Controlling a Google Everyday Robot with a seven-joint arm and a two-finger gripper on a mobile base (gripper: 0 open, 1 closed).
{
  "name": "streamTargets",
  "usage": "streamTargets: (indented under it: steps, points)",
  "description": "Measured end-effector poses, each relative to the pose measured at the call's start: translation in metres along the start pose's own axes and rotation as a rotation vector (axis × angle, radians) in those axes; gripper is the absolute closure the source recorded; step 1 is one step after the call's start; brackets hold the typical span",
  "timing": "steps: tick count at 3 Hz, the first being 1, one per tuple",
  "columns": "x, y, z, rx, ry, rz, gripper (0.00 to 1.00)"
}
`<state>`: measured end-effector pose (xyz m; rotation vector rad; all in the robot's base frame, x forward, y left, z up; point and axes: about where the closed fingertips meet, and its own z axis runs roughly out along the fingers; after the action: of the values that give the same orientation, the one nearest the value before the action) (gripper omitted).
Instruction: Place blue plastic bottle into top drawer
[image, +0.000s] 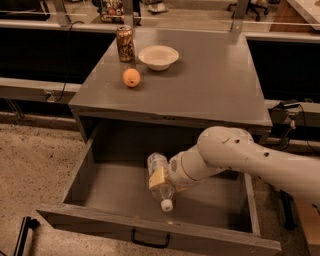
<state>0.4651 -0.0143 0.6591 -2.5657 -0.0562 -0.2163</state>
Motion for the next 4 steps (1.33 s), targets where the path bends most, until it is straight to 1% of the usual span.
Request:
streamTargets:
  steps: [1, 3, 4]
  points:
    - [0.0113, -0.0009, 0.0296, 0.046, 0.015, -0.058, 0.82]
    - [0.0105, -0.0016, 0.0334, 0.050, 0.012, -0.062, 0.34]
    - [0.0098, -0.0020, 0.0341, 0.050, 0.010, -0.063, 0.13]
